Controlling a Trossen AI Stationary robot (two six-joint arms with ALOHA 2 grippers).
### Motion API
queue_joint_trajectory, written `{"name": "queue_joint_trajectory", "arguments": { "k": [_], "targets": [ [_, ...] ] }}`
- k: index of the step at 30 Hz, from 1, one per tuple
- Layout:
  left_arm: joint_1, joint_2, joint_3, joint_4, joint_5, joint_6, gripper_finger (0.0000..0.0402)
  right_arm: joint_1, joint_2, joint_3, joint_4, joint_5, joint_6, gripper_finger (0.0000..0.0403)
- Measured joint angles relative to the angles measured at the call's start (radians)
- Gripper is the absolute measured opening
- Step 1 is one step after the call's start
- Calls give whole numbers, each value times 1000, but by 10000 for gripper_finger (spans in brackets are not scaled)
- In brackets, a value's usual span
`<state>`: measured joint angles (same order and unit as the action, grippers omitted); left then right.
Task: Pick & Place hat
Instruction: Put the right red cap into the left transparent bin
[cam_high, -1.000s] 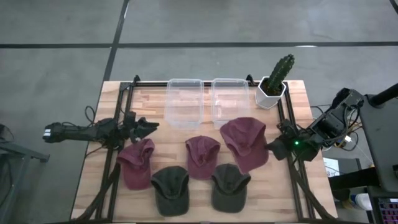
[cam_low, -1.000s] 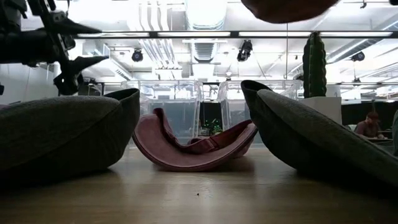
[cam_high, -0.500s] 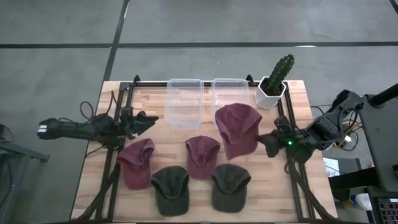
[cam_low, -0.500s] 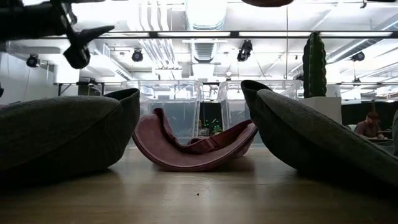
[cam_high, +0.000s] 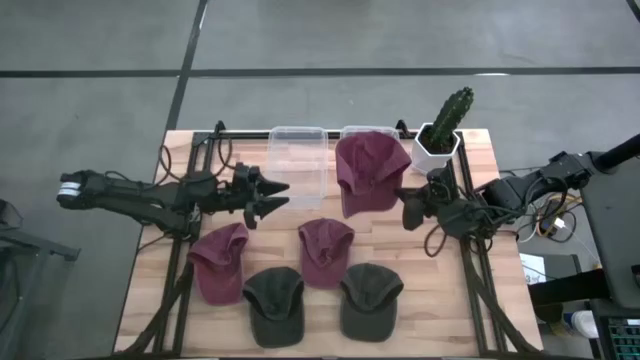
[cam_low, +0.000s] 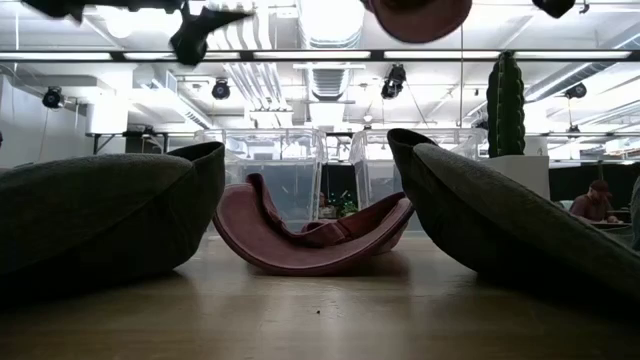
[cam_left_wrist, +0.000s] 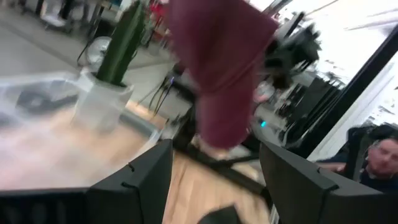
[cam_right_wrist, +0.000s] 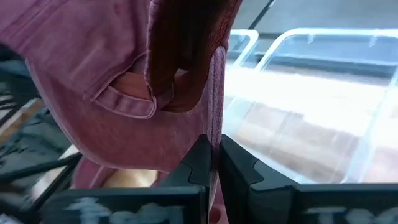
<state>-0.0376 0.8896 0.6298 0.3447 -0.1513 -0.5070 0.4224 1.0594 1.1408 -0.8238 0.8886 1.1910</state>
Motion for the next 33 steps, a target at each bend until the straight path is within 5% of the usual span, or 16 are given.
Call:
{"name": "queue_joint_trajectory", "arguments": {
  "k": [9,33],
  "targets": [
    [0,177,185,-59,-7,64,234,-73,15,0,2,56,-52,13],
    [1,494,417,-64,-163,113,234,-101,56,0,17,167,-76,13]
  ]
}}
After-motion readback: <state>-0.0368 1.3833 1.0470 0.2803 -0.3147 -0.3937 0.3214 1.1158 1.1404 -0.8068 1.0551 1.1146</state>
